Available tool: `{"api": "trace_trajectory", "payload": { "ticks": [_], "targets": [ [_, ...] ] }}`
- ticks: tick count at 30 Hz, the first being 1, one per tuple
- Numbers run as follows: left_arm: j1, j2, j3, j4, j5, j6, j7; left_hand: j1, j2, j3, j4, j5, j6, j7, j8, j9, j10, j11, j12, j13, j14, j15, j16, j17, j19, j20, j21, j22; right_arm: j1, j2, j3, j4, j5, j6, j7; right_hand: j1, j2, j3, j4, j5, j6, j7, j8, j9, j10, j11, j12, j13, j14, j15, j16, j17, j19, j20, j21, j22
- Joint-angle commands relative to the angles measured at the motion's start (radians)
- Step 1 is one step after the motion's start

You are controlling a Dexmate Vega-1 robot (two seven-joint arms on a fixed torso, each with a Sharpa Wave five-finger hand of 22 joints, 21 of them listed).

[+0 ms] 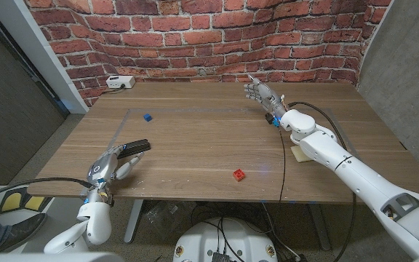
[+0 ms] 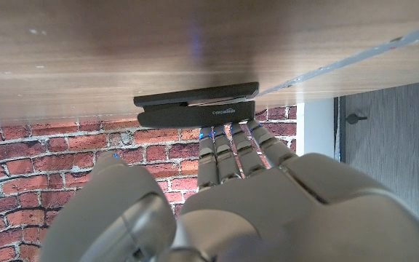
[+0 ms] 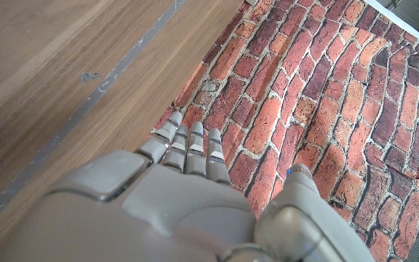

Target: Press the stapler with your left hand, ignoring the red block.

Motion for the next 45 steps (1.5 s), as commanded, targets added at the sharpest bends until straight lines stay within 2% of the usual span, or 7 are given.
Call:
{"api": "trace_trajectory", "payload": {
  "ticks": [1,8,15,26,30,37,45],
  "targets": [
    [-0.011,0.007,0.030,0.014,-0.033,-0.006,0.016,0.004,0.006,-0.008,-0.004,0.006,0.016,0.004,0.007,0.005,0.020,-0.003,0.009,0.005,0.008,-0.003,0.008,0.004,0.004,0.001,0.008,0.004,0.002,0.002,-0.003,-0.006,-0.003,-0.007,-0.004,0.001,0.002,0.004,-0.006,0.002,0.010,0.001,0.005,0.002,0.011,0.002,0.002,0.002,0.009,0.003,0.002,0.003,0.006,-0.001,0.004,0.002],
    [-0.002,0.033,0.012,-0.018,-0.025,0.015,0.032,0.006,0.009,-0.009,-0.003,0.007,0.017,0.003,0.006,0.005,0.019,-0.001,0.007,0.005,0.009,-0.003,0.008,0.004,0.002,0.003,0.007,0.005,0.006,0.004,-0.006,0.002,-0.005,-0.002,0.002,0.001,0.002,0.004,-0.006,0.002,0.010,0.000,0.004,0.002,0.012,-0.001,0.002,0.002,0.009,0.003,0.002,0.003,0.006,-0.001,0.004,0.002],
    [0.008,0.046,-0.010,-0.036,-0.023,-0.008,0.048,0.007,0.011,-0.009,-0.003,0.007,0.017,0.003,0.004,0.005,0.019,-0.001,0.006,0.005,0.009,-0.002,0.008,0.004,0.001,0.003,0.007,0.005,0.003,0.007,-0.004,0.004,-0.005,0.004,-0.003,0.001,0.003,0.004,-0.006,0.002,0.011,-0.001,0.004,0.002,0.011,-0.002,0.002,0.002,0.009,0.003,0.002,0.003,0.006,-0.001,0.004,0.002],
    [0.001,0.036,-0.017,-0.045,-0.014,-0.024,0.060,0.010,0.015,-0.009,-0.002,0.007,0.018,0.004,0.002,0.005,0.020,-0.001,0.006,0.005,0.011,-0.002,0.009,0.004,0.002,0.000,0.007,0.005,-0.009,0.011,0.007,0.016,0.007,0.029,-0.003,0.001,0.003,0.004,-0.006,0.002,0.011,-0.001,0.004,0.002,0.012,-0.001,0.002,0.002,0.011,0.003,0.003,0.003,0.007,-0.001,0.004,0.002],
    [-0.001,0.033,-0.017,-0.058,-0.001,0.005,0.058,0.011,0.016,-0.009,-0.002,0.007,0.016,0.005,0.001,0.005,0.020,-0.001,0.006,0.005,0.012,-0.002,0.009,0.004,0.002,0.000,0.007,0.005,-0.005,0.012,0.006,0.022,0.008,0.029,0.001,0.001,0.004,0.004,-0.006,0.002,0.012,-0.001,0.004,0.002,0.012,-0.002,0.002,0.002,0.013,0.002,0.003,0.003,0.010,-0.003,0.005,0.002],
    [0.004,0.029,-0.027,-0.064,0.001,-0.012,0.064,0.013,0.019,-0.009,-0.002,0.007,0.015,0.004,-0.001,0.005,0.020,-0.001,0.005,0.005,0.013,-0.001,0.010,0.004,0.002,0.001,0.007,0.005,0.001,0.012,0.005,0.030,0.006,0.036,0.008,0.001,0.004,0.004,-0.006,0.002,0.012,-0.001,0.004,0.002,0.015,0.002,0.003,0.002,0.014,-0.001,0.003,0.003,0.011,-0.004,0.006,0.002],
    [-0.006,0.017,-0.025,-0.080,0.026,0.017,0.074,0.016,0.023,-0.008,-0.002,0.007,0.022,0.004,0.000,0.005,0.025,0.000,0.006,0.005,0.019,0.000,0.012,0.004,0.005,0.002,0.008,0.005,0.004,0.021,0.007,0.050,0.006,0.050,0.003,0.002,0.005,0.004,-0.006,0.002,0.013,-0.001,0.004,0.002,0.016,-0.002,0.003,0.002,0.014,0.000,0.003,0.003,0.012,-0.004,0.006,0.002]
  ]
}}
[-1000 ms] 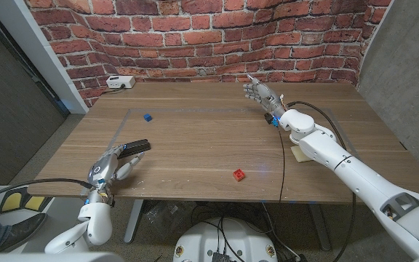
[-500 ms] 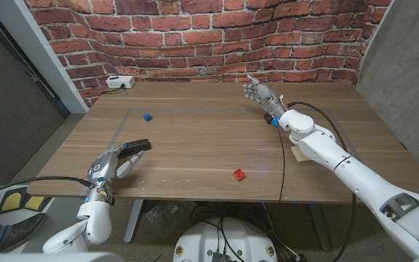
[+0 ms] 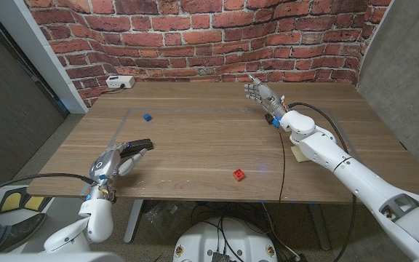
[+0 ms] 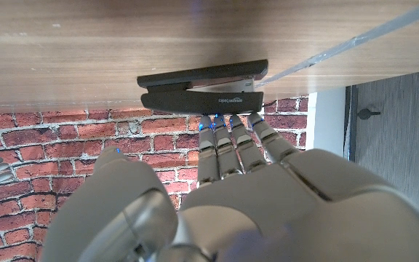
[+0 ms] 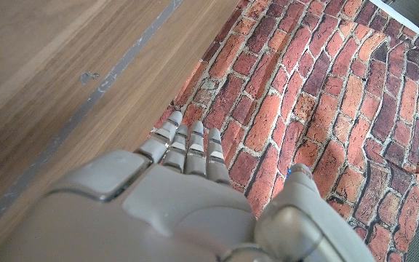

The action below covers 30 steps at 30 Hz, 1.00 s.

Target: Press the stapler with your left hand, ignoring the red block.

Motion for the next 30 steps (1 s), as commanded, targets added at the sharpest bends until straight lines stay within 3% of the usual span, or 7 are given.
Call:
{"api": "trace_trajectory", "payload": {
  "ticks": [1,23,30],
  "targets": [
    [-0.004,-0.008,-0.010,-0.025,0.030,0.022,0.017,0.004,0.010,-0.004,0.002,0.007,0.005,0.001,-0.002,0.001,0.008,-0.001,0.003,0.002,0.009,0.003,0.002,0.002,0.008,0.002,-0.002,0.003,0.006,0.008,0.003,0.024,0.001,0.019,0.001,0.002,0.005,0.006,-0.005,0.002,0.008,-0.003,0.004,0.002,0.005,-0.002,0.003,0.002,0.009,-0.005,0.003,0.003,0.007,0.002,0.006,0.002],
    [0.051,-0.035,-0.066,-0.075,0.086,0.035,0.060,0.012,0.017,-0.005,0.001,0.005,0.021,0.000,-0.001,0.001,0.021,-0.004,0.005,0.002,0.025,0.004,0.005,0.001,0.015,0.007,0.000,0.003,-0.023,-0.008,0.015,-0.014,0.005,0.016,-0.016,0.004,0.009,0.007,-0.005,0.002,0.009,-0.004,0.004,0.002,0.006,0.000,0.002,0.002,0.010,-0.007,0.003,0.003,0.008,0.002,0.005,0.002],
    [0.097,-0.029,-0.116,-0.111,0.098,0.019,0.059,0.014,0.018,-0.006,0.001,0.005,0.023,0.002,-0.001,0.001,0.023,-0.002,0.005,0.002,0.025,0.004,0.004,0.001,0.016,0.008,0.000,0.003,-0.041,-0.009,0.019,-0.024,0.005,0.028,-0.027,0.004,0.010,0.008,-0.006,0.003,0.008,-0.004,0.003,0.002,0.005,0.000,0.002,0.002,0.010,-0.007,0.003,0.003,0.007,0.002,0.005,0.002]
  ]
}}
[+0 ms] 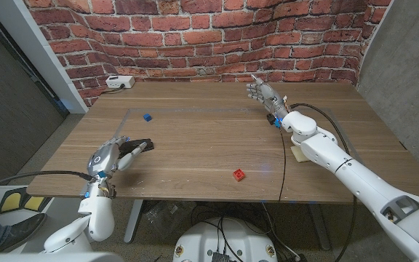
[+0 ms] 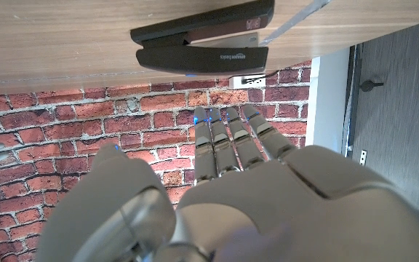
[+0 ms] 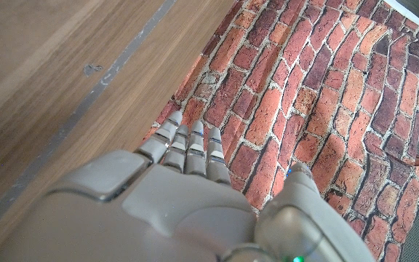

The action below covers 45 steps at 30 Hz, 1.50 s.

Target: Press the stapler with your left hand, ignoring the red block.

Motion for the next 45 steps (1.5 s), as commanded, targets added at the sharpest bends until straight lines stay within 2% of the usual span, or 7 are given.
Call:
{"api": "trace_trajectory", "payload": {
  "ticks": [1,5,18,26,35,41,45],
  "targets": [
    [0.058,-0.005,-0.070,-0.047,0.017,-0.019,0.005,0.004,0.008,-0.006,0.001,0.005,0.012,0.001,-0.002,0.001,0.010,0.001,0.002,0.001,0.009,-0.004,0.004,0.001,0.009,0.001,-0.002,0.002,-0.023,-0.003,0.005,-0.015,0.001,0.014,-0.012,0.004,0.010,0.003,-0.001,0.003,0.005,-0.001,0.003,0.002,0.006,0.000,0.002,0.002,0.005,-0.002,0.003,0.003,0.007,0.002,0.005,0.002],
    [0.059,-0.013,-0.103,-0.034,-0.021,-0.105,-0.014,0.005,0.009,-0.006,0.001,0.005,0.011,0.001,-0.003,0.001,0.008,-0.003,0.001,0.001,0.010,-0.005,0.004,0.001,0.009,0.001,-0.002,0.002,-0.028,-0.003,0.005,-0.016,0.001,0.019,-0.011,0.004,0.009,0.003,-0.002,0.002,0.004,0.000,0.003,0.002,0.006,0.000,0.002,0.002,0.004,0.000,0.002,0.003,0.008,0.002,0.005,0.002],
    [0.042,-0.046,-0.185,-0.035,-0.035,-0.237,-0.074,0.008,0.011,-0.008,0.001,0.003,0.008,0.000,-0.007,0.001,0.006,0.001,-0.001,0.001,0.007,-0.002,0.001,0.001,0.009,0.005,-0.003,0.002,-0.056,-0.008,0.021,-0.025,0.011,0.048,-0.018,0.001,0.004,0.000,-0.002,0.002,0.001,0.005,0.001,0.002,0.002,0.002,0.000,0.002,0.001,0.003,0.001,0.003,0.006,0.004,0.004,0.002],
    [-0.018,-0.084,-0.193,0.002,-0.053,-0.345,-0.096,0.013,0.015,-0.008,0.000,0.002,0.020,-0.004,-0.004,0.001,0.020,0.001,0.003,0.001,0.013,-0.007,0.003,0.001,0.009,0.006,-0.003,0.002,-0.068,-0.016,0.029,-0.043,0.002,0.057,-0.033,-0.005,-0.001,-0.005,0.000,0.001,0.004,0.008,0.002,0.002,0.003,0.009,0.000,0.002,0.001,0.006,0.001,0.004,0.005,0.006,0.004,0.002],
    [-0.086,-0.111,-0.188,0.026,-0.036,-0.415,-0.104,0.018,0.020,-0.007,-0.001,0.001,0.023,0.004,-0.005,0.001,0.024,0.002,0.003,0.001,0.014,-0.003,0.002,0.001,0.008,0.010,-0.003,0.002,-0.081,-0.019,0.035,-0.056,-0.005,0.076,-0.039,-0.013,-0.012,-0.013,0.002,0.001,0.004,0.009,0.002,0.002,0.003,0.009,0.000,0.002,0.000,0.008,0.001,0.004,0.004,0.008,0.003,0.002],
    [-0.144,-0.146,-0.170,0.072,-0.120,-0.524,-0.139,0.018,0.022,-0.007,0.000,0.000,0.023,0.006,-0.006,0.001,0.020,0.008,0.000,0.001,0.014,-0.001,0.001,0.001,0.007,0.013,-0.004,0.002,-0.099,-0.027,0.047,-0.075,0.001,0.077,-0.050,-0.021,-0.026,-0.022,0.002,0.001,0.004,0.010,0.001,0.002,0.004,0.009,0.000,0.003,0.000,0.008,0.002,0.005,0.004,0.009,0.003,0.002],
    [-0.172,-0.161,-0.164,0.099,-0.230,-0.601,-0.212,0.018,0.024,-0.008,0.001,-0.002,0.011,0.010,-0.012,0.001,0.017,0.012,-0.002,0.001,0.010,0.004,0.000,0.001,0.004,0.017,-0.005,0.002,-0.111,-0.028,0.055,-0.081,0.006,0.084,-0.059,-0.026,-0.033,-0.027,0.003,0.002,0.004,0.010,0.001,0.002,0.004,0.009,0.000,0.003,0.001,0.008,0.002,0.005,0.004,0.009,0.002,0.002]
  ]
}}
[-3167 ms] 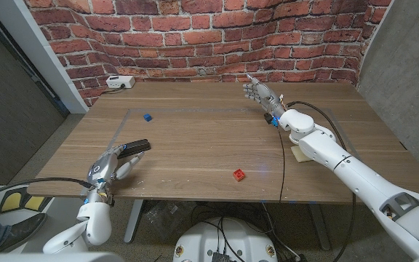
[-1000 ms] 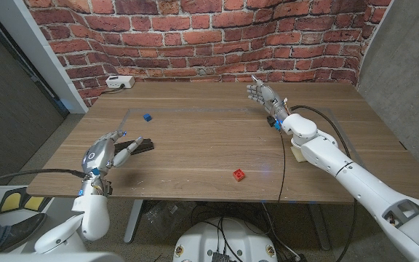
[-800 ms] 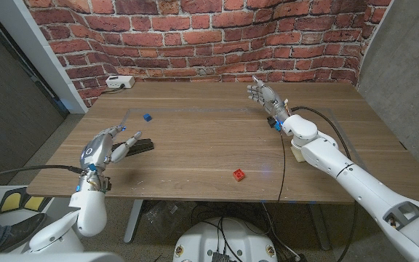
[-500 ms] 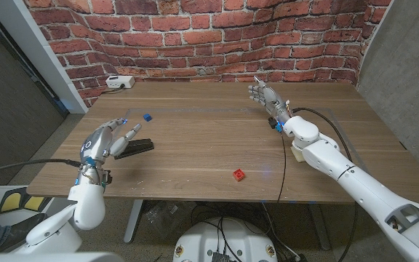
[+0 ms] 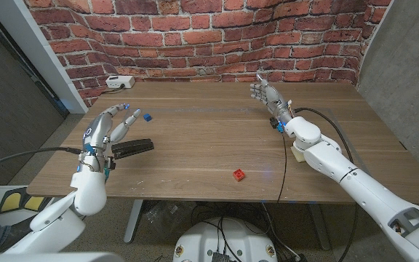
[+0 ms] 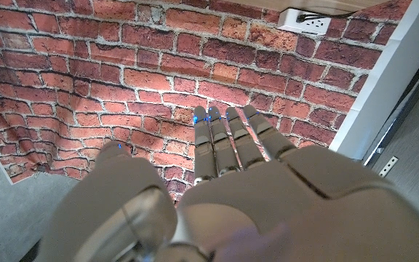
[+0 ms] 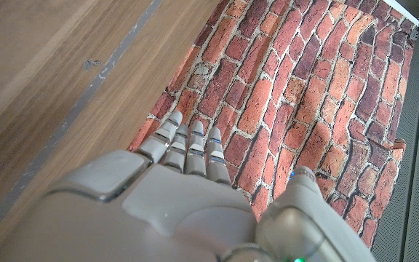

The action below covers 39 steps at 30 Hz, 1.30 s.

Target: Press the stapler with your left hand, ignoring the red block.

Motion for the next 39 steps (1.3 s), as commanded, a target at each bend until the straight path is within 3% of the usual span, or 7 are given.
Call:
{"api": "trace_trajectory", "payload": {
  "ticks": [1,4,12,23,25,29,39],
  "targets": [
    [-0.097,-0.056,0.021,0.071,-0.184,-0.192,-0.115,0.001,0.008,-0.009,0.002,-0.003,-0.010,0.008,-0.009,0.001,-0.008,0.012,-0.004,0.001,0.000,0.010,-0.001,0.001,-0.001,0.013,-0.005,0.003,-0.032,-0.010,0.020,-0.024,0.003,0.018,-0.019,-0.002,-0.009,-0.006,-0.002,0.002,-0.002,0.004,0.001,0.002,0.004,0.010,0.000,0.003,0.005,0.005,0.003,0.005,0.004,0.009,0.002,0.002],
    [-0.119,-0.067,0.027,0.083,-0.217,-0.210,-0.142,-0.001,0.009,-0.012,0.004,-0.005,-0.023,0.014,-0.015,0.001,-0.014,0.026,-0.007,0.001,-0.004,0.015,-0.003,0.002,-0.005,0.019,-0.006,0.003,-0.039,-0.012,0.025,-0.029,0.004,0.021,-0.025,-0.004,-0.011,-0.008,-0.001,0.002,-0.001,0.005,0.001,0.002,0.005,0.009,0.000,0.003,0.005,0.005,0.003,0.005,0.004,0.009,0.002,0.002],
    [-0.218,-0.094,0.081,0.145,-0.272,-0.253,-0.199,-0.006,0.008,-0.018,0.009,-0.011,-0.045,0.018,-0.023,0.002,-0.033,0.034,-0.013,0.001,-0.016,0.018,-0.006,0.002,-0.013,0.027,-0.008,0.003,-0.049,-0.013,0.033,-0.027,0.005,0.037,-0.028,-0.008,-0.016,-0.012,0.000,0.003,-0.001,0.005,0.001,0.002,0.004,0.009,0.000,0.003,0.005,0.006,0.003,0.006,0.005,0.010,0.003,0.002],
    [-0.422,-0.123,0.212,0.298,-0.418,-0.288,-0.350,-0.016,0.006,-0.028,0.015,-0.017,-0.076,0.025,-0.031,0.002,-0.054,0.043,-0.018,0.002,-0.031,0.031,-0.009,0.003,-0.023,0.035,-0.010,0.004,-0.045,0.006,0.042,0.008,0.008,0.092,-0.023,-0.013,-0.020,-0.016,0.001,0.005,0.000,0.004,0.001,0.002,0.006,0.007,0.001,0.003,0.006,0.003,0.003,0.006,0.006,0.010,0.003,0.002],
    [-0.455,-0.133,0.235,0.326,-0.446,-0.302,-0.374,-0.017,0.005,-0.029,0.016,-0.018,-0.081,0.025,-0.032,0.002,-0.057,0.044,-0.018,0.002,-0.036,0.032,-0.010,0.003,-0.027,0.037,-0.011,0.004,-0.046,0.007,0.047,0.012,0.010,0.099,-0.025,-0.016,-0.022,-0.019,0.003,0.007,0.029,0.006,0.012,0.003,0.008,0.008,0.001,0.003,0.009,0.004,0.004,0.005,0.006,0.009,0.003,0.002],
    [-0.507,-0.141,0.274,0.350,-0.479,-0.283,-0.409,-0.019,0.005,-0.031,0.018,-0.019,-0.085,0.026,-0.033,0.002,-0.059,0.044,-0.018,0.002,-0.038,0.033,-0.010,0.003,-0.029,0.037,-0.012,0.004,-0.050,0.004,0.058,0.022,0.018,0.117,-0.018,-0.018,-0.022,-0.021,0.004,0.008,0.049,0.005,0.019,0.004,0.014,0.008,0.003,0.003,0.012,0.001,0.005,0.005,0.008,0.010,0.003,0.002],
    [-0.586,-0.174,0.337,0.371,-0.567,-0.223,-0.443,-0.024,0.003,-0.037,0.021,-0.023,-0.100,0.029,-0.034,0.003,-0.073,0.047,-0.020,0.002,-0.050,0.039,-0.011,0.003,-0.039,0.040,-0.014,0.004,-0.035,0.010,0.072,0.101,0.055,0.173,0.040,-0.019,-0.022,-0.023,0.004,0.011,0.010,-0.005,0.002,0.004,0.017,0.005,0.003,0.003,0.018,-0.002,0.006,0.004,0.018,0.006,0.006,0.002]
  ]
}}
